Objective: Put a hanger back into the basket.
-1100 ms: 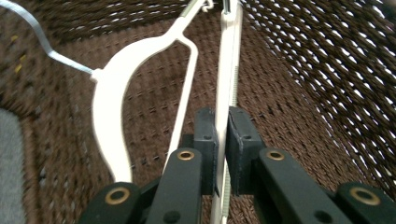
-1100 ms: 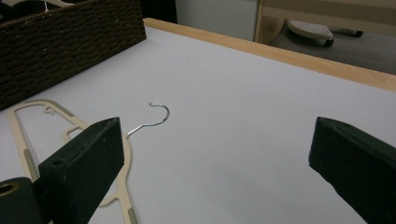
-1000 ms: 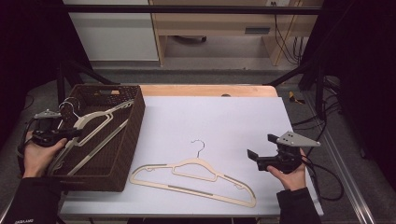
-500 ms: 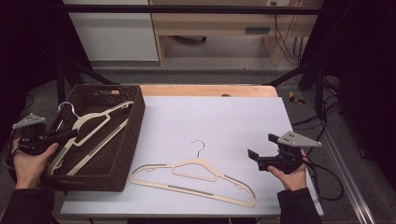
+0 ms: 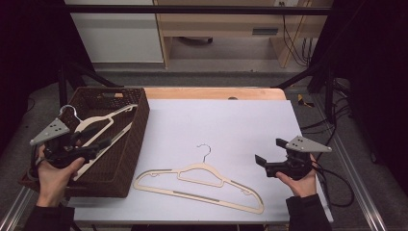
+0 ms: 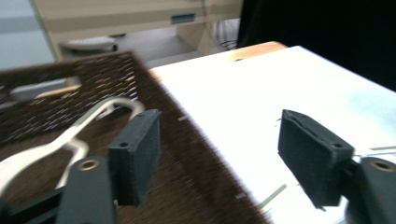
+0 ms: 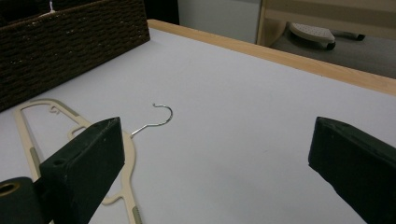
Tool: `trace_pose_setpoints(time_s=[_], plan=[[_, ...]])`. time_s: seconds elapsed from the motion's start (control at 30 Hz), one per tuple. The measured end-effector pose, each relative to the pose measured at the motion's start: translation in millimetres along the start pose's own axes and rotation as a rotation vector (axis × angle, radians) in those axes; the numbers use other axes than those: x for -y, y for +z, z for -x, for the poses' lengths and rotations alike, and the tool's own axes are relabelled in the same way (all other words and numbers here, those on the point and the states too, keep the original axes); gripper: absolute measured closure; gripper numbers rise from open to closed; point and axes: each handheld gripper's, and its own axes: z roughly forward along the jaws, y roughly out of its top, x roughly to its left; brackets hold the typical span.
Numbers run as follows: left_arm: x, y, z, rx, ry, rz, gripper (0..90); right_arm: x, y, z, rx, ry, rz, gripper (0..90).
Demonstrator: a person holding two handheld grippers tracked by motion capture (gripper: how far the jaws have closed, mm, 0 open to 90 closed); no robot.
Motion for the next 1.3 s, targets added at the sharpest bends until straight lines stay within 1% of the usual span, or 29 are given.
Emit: trace_pose_setpoints(time_s=[0.03,0.07,0.1,0.17,0.2,0.3,0.33,0.37,0.43,0.47,0.5,0.53,0.6,0.67,0.73,0.77,0.8,0.83,0.87,0.9,0.93,0.97,1.0,1.03,1.13,1.2,1.23,1.27,1.3], plan=[[-1.2,2.1,5.8,0.014,0.007,0.008,25.7,0.0,0.4,0.2,0.0,-0.004,0.0,3.8],[-2.6,6.9,17.5,0.037,0.018,0.025,21.9,0.4,1.2,-0.3,-0.004,-0.003,-0.008,3.8],[-3.1,9.7,23.3,0.049,0.028,0.029,19.8,0.6,1.3,-0.2,-0.009,-0.008,-0.012,3.8],[-2.8,16.3,35.5,0.057,0.038,0.033,16.0,0.7,2.0,-1.2,-0.013,-0.004,-0.015,3.7],[-2.8,16.3,35.5,0.057,0.038,0.033,13.8,0.9,2.2,-1.7,-0.015,-0.003,-0.018,3.6],[-1.4,27.8,51.5,0.08,0.056,0.014,10.9,1.3,2.2,-2.2,-0.023,-0.012,-0.027,3.6],[-0.7,34.8,61.0,0.094,0.063,0.0,9.9,1.8,3.0,-3.7,-0.03,-0.013,-0.033,3.6],[-0.7,34.8,61.0,0.094,0.063,0.0,9.7,1.8,3.0,-3.7,-0.03,-0.013,-0.033,3.6],[0.4,41.3,70.4,0.107,0.075,-0.003,10.0,2.8,4.4,-6.2,-0.036,-0.025,-0.06,3.8],[2.3,48.9,78.9,0.128,0.084,-0.021,9.8,3.0,5.3,-7.6,-0.036,-0.023,-0.07,3.9],[2.3,48.9,78.9,0.128,0.084,-0.021,9.5,3.0,5.3,-7.6,-0.036,-0.023,-0.07,3.9],[3.6,53.2,82.9,0.139,0.091,-0.033,9.5,3.2,5.8,-7.7,-0.042,-0.042,-0.078,4.1],[8.0,64.3,93.5,0.167,0.102,-0.06,9.0,3.8,7.7,-11.3,-0.05,-0.043,-0.1,4.9],[9.6,67.4,96.4,0.175,0.104,-0.068,9.1,4.1,8.8,-12.6,-0.053,-0.05,-0.107,5.4],[16.2,75.9,104.0,0.187,0.114,-0.091,9.2,4.4,12.0,-17.7,-0.064,-0.07,-0.146,6.2],[16.2,75.9,104.0,0.187,0.114,-0.091,9.3,4.4,12.0,-17.7,-0.064,-0.07,-0.146,6.2],[20.7,81.3,107.5,0.196,0.121,-0.11,9.2,4.1,15.0,-21.8,-0.078,-0.087,-0.175,6.6],[20.7,81.3,107.5,0.196,0.121,-0.11,9.2,4.1,15.0,-21.8,-0.078,-0.087,-0.175,6.6],[22.6,83.6,109.1,0.195,0.123,-0.119,9.2,4.2,18.5,-26.0,-0.082,-0.111,-0.205,7.2],[24.3,85.4,110.2,0.196,0.122,-0.122,9.2,4.2,18.5,-26.0,-0.082,-0.111,-0.205,7.2],[26.9,89.0,111.9,0.206,0.125,-0.139,9.3,4.4,22.0,-29.3,-0.089,-0.132,-0.24,7.7],[26.9,89.0,111.9,0.206,0.125,-0.139,9.3,4.4,22.0,-29.3,-0.089,-0.132,-0.24,7.7],[29.4,92.3,113.2,0.201,0.132,-0.151,9.3,5.3,25.6,-31.9,-0.097,-0.143,-0.273,8.8],[29.4,92.3,113.2,0.201,0.132,-0.151,9.3,5.3,25.6,-31.9,-0.097,-0.143,-0.273,8.8],[34.1,96.8,115.8,0.206,0.135,-0.17,9.3,7.5,30.3,-35.2,-0.104,-0.157,-0.309,9.5],[38.0,100.8,116.7,0.205,0.144,-0.19,9.2,9.8,34.5,-37.8,-0.104,-0.176,-0.351,11.5],[38.0,100.8,116.7,0.205,0.144,-0.19,9.2,9.8,34.5,-37.8,-0.104,-0.176,-0.351,11.5],[40.6,102.8,116.2,0.204,0.142,-0.197,9.1,11.1,37.7,-39.4,-0.108,-0.186,-0.376,12.5],[40.6,102.8,116.2,0.204,0.142,-0.197,9.1,11.1,37.7,-39.4,-0.108,-0.186,-0.376,12.5]])
